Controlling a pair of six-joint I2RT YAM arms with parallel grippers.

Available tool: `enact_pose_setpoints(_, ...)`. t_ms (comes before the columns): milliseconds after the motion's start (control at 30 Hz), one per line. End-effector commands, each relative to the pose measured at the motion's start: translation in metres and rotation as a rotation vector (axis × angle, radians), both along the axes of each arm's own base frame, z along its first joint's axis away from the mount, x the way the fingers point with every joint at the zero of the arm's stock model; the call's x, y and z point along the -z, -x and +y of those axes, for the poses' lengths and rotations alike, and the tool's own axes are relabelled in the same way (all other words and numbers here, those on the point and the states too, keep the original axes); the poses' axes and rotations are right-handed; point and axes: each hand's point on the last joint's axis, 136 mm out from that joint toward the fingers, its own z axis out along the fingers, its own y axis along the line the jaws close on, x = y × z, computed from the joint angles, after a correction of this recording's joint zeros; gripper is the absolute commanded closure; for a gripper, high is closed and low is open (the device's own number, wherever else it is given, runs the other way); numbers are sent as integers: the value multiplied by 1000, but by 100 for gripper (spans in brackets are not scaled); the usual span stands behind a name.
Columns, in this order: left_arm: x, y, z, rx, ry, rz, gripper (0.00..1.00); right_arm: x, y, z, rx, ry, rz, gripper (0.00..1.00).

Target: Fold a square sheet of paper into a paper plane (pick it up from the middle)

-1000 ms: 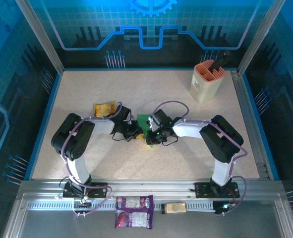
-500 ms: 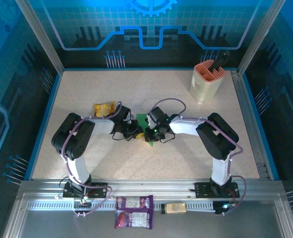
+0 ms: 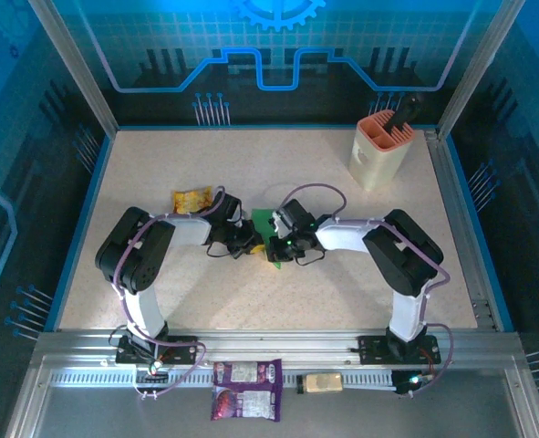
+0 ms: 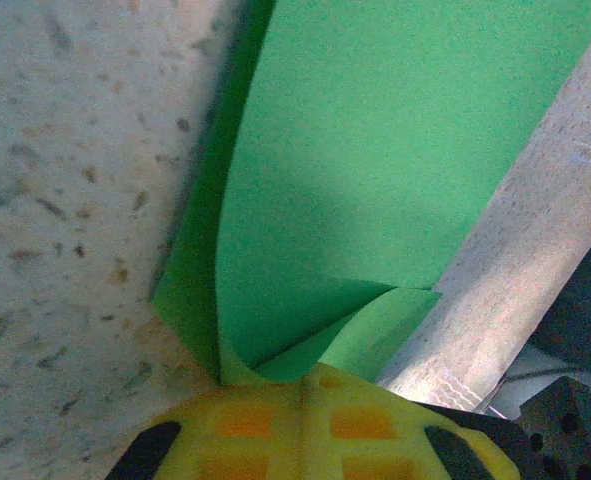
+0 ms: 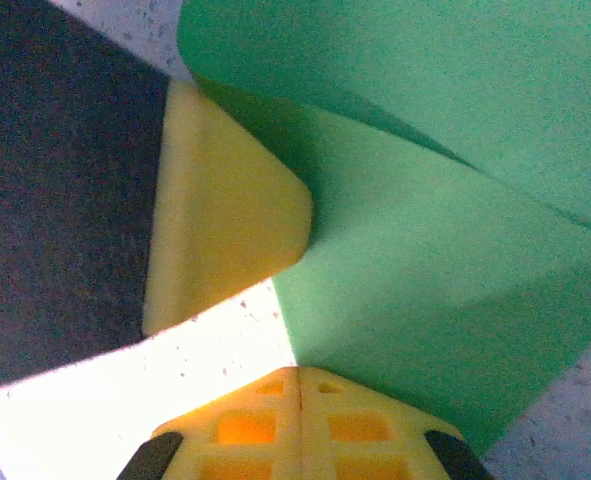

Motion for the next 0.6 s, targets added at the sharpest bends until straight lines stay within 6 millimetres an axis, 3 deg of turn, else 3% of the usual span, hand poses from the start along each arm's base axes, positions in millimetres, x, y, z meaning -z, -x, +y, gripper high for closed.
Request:
enact_pose_setpoints(0, 47, 20, 36, -52, -195, 128, 99, 29, 45, -38, -20, 107, 128, 98)
enact_pose_setpoints(133, 49, 21, 35, -51, -193, 130, 99, 28, 63, -50, -19, 90, 130, 97)
enact_pose_setpoints(233, 45, 17, 31, -51, -170, 117, 99, 19, 63, -56, -11, 91, 91, 97)
enact_pose_setpoints(433, 35, 14, 22, -37, -126, 94, 98, -30, 32, -41, 0, 23, -66, 96)
enact_pose_setpoints(567, 31, 14, 16, -32, -114, 85, 98, -29, 18, -29, -2, 25, -58, 96)
